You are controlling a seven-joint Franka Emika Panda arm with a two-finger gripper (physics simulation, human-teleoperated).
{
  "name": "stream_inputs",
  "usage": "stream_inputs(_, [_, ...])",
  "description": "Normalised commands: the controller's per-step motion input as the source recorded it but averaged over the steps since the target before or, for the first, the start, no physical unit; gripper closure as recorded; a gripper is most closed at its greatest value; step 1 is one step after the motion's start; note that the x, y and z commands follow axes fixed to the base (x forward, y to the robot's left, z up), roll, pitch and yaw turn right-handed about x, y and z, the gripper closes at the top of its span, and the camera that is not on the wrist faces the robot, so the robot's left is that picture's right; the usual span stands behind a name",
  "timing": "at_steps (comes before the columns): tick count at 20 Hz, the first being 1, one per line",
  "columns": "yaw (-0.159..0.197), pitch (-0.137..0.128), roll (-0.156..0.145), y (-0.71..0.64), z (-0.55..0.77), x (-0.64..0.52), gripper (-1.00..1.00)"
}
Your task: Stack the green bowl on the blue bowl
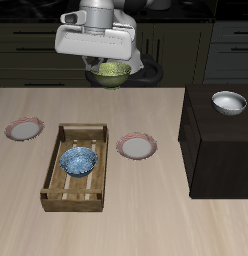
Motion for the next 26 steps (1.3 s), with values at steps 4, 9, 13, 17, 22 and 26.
stream_inputs(4, [0.002, -0.039, -0.017, -0.15, 0.02, -0.28, 1.00])
stream_inputs(9, [0.008, -0.049, 0.009, -0.14, 0.05, -0.27, 1.00])
stream_inputs(13, [0.016, -0.037, 0.055, -0.07, 0.06, -0.16, 1.00])
stream_inputs(17, [0.015, -0.044, -0.012, -0.38, 0.05, -0.11, 1.00])
stream_inputs(22, [-0.005, 0.019, -0.020, -0.18, -0.10, 0.08, 1.00])
stream_inputs(26, [0.022, 0.031, -0.018, -0.12, -0.24, 0.23, 1.00])
